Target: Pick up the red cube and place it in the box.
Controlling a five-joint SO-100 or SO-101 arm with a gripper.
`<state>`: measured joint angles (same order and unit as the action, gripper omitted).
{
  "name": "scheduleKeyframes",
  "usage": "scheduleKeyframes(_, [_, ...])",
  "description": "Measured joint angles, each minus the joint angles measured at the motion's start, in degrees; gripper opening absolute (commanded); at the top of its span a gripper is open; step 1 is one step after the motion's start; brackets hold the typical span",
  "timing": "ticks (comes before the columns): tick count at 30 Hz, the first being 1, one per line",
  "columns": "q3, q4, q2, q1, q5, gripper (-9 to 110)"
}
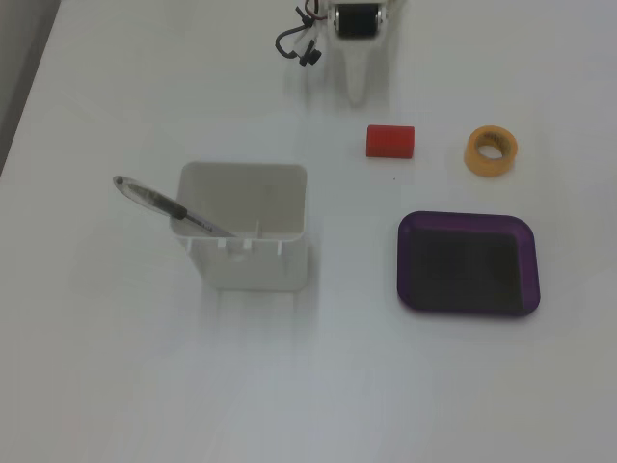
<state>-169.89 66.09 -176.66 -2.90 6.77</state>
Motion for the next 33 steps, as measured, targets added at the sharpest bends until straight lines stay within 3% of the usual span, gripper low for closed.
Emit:
scheduleKeyframes(23, [0.53, -0.18, 0.00, 0.26, 0.18, 0])
scheduleKeyframes(29, [11.69, -0.18, 1.05, -0.35, 0.79, 2])
scheduleKeyframes(33, [18.72, 0.00, 2.37, 0.09, 7.82, 7])
